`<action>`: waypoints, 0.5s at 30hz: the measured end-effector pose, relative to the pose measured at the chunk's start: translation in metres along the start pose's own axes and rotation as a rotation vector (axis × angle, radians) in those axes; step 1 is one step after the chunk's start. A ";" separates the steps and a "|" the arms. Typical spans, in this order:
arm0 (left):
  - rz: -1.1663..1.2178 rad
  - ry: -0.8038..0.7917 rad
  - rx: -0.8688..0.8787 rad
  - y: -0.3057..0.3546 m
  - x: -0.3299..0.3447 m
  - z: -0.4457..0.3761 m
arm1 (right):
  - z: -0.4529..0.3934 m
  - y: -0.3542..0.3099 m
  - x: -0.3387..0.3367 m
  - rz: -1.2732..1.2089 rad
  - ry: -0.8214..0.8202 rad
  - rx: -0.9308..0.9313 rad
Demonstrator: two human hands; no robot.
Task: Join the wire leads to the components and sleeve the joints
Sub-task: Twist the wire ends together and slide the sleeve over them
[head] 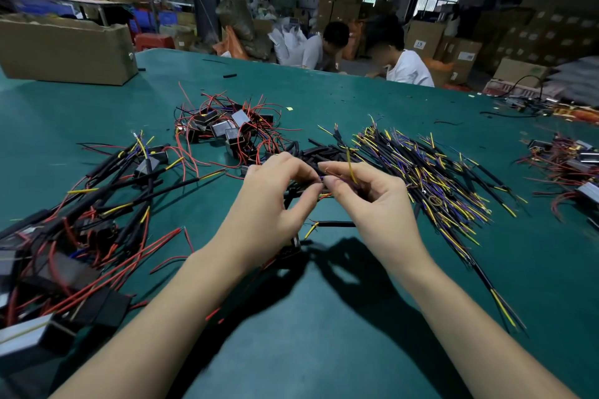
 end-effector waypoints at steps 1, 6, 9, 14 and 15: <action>-0.072 0.005 0.021 0.001 -0.001 0.000 | 0.000 -0.001 0.000 -0.012 -0.004 -0.013; -0.427 0.021 0.113 0.006 -0.007 0.001 | 0.001 -0.004 0.003 -0.027 -0.030 -0.063; -0.525 0.080 0.162 0.010 -0.011 0.001 | 0.001 -0.004 0.006 -0.094 -0.050 -0.063; -0.579 0.120 0.231 0.013 -0.015 0.002 | 0.000 -0.004 0.007 -0.152 -0.076 -0.048; -0.584 0.127 0.241 0.013 -0.015 0.002 | 0.000 -0.004 0.007 -0.169 -0.081 -0.042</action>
Point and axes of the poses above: each hand's wrist, its own z-axis away from the middle knuckle, its own x-axis out of the palm, y = z × x, the point moved 4 cm from there along -z, towards the middle knuckle, and after that the axes turned 14 degrees about -y, right-handed, at the moved point
